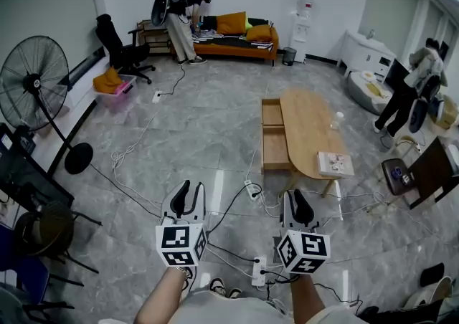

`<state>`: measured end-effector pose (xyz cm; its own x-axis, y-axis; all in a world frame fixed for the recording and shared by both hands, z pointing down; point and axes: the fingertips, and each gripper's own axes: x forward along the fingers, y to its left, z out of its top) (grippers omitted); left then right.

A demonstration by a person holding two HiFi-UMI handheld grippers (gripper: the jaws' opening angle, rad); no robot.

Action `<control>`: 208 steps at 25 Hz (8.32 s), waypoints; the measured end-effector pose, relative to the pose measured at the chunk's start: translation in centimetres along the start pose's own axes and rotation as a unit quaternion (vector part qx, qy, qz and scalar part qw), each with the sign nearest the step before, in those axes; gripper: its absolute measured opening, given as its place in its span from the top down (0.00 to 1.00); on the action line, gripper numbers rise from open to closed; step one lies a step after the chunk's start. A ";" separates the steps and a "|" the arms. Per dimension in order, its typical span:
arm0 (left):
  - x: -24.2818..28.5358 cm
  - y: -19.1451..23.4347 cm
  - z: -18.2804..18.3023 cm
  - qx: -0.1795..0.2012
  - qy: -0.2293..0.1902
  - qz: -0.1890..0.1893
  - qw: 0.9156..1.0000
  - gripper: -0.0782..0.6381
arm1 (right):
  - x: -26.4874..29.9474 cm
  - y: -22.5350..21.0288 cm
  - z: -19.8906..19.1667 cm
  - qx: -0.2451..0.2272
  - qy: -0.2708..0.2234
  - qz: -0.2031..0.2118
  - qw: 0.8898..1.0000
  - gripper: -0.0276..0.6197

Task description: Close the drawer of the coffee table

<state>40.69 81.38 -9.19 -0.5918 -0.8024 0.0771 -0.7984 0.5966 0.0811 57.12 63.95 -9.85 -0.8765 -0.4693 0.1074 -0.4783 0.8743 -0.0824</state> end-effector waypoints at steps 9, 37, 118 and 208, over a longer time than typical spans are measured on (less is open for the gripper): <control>-0.4 0.2 -0.5 -0.024 0.002 -0.018 1.000 0.55 | -0.3 0.7 -0.1 0.005 -0.004 0.007 1.000 0.62; 0.3 4.3 -1.1 -0.007 -0.002 -0.007 1.000 0.09 | 1.8 0.8 -0.9 -0.011 -0.016 -0.025 0.999 0.05; 91.4 19.0 -0.4 0.009 0.072 -0.204 0.976 0.09 | 68.8 -23.0 -1.8 0.096 0.044 -0.343 0.933 0.05; 105.2 -16.5 -27.6 0.248 0.213 -0.736 0.593 0.09 | 69.8 -22.3 -26.5 0.301 0.011 -0.763 0.572 0.05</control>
<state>-5.33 -12.48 25.01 0.7837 -0.3103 0.5381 -0.4123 -0.9078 0.0771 8.04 15.00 25.74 0.5847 -0.6223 0.5205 -0.6239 -0.7550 -0.2018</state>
